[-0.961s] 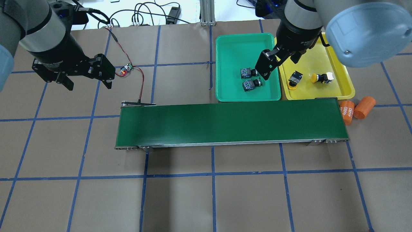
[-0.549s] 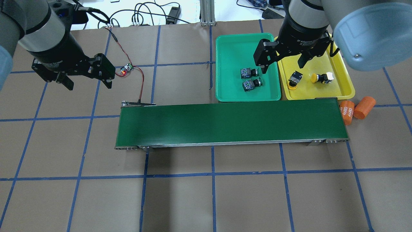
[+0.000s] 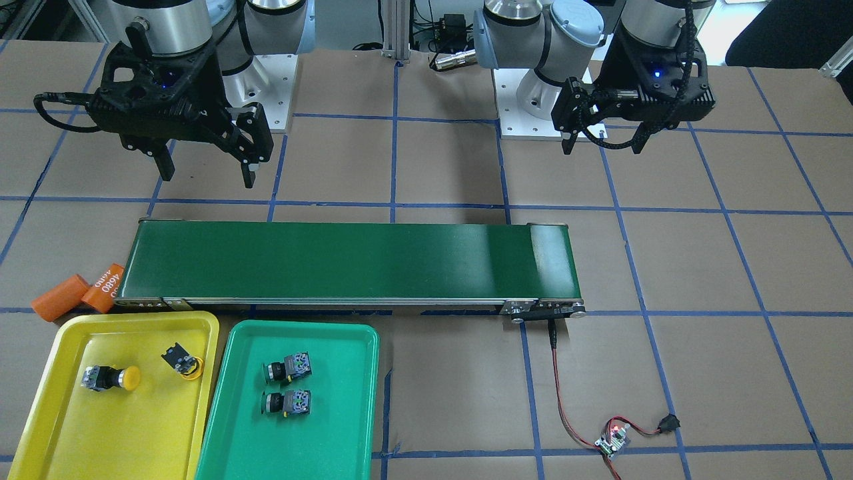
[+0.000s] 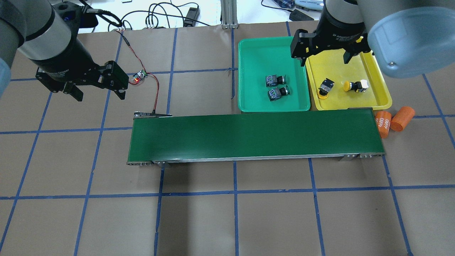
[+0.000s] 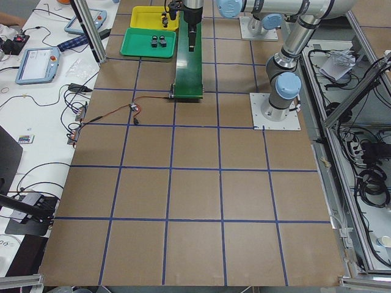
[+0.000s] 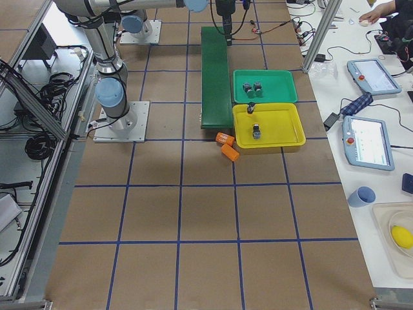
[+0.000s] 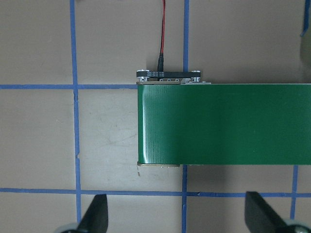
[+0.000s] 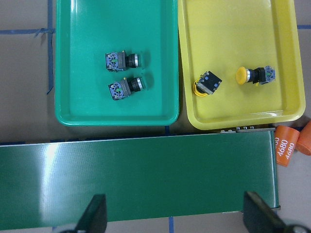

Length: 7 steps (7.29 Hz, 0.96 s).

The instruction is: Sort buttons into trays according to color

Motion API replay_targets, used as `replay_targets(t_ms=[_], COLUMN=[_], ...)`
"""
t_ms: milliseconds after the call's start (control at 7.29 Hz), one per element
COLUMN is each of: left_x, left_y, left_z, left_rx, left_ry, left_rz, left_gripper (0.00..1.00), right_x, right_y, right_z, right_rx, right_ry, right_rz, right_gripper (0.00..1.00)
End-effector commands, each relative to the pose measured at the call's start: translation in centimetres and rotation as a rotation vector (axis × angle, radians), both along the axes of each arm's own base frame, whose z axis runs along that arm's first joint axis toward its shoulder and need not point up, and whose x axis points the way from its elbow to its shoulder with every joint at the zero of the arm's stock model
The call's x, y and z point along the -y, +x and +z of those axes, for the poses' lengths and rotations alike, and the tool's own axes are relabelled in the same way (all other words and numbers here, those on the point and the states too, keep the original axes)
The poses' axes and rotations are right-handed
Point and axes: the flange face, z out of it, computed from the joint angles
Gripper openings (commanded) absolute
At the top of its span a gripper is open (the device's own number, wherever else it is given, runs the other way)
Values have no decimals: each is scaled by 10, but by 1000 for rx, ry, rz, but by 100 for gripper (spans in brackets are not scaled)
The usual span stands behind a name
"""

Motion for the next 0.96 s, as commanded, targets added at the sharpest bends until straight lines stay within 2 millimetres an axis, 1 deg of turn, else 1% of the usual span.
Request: replay_targets(t_ms=[0,824], left_x=[-4,-3], left_y=[-1,0], left_z=[5,4], left_rx=[-6,4], left_ry=[-10,-8], left_rz=[-2,2], left_gripper=[100,100], right_x=[-2,0], right_y=[-1,-1], right_z=[2,-2], right_rx=[-2,-7], right_ry=[-5,8], right_rz=[-3,9], right_gripper=[100,100])
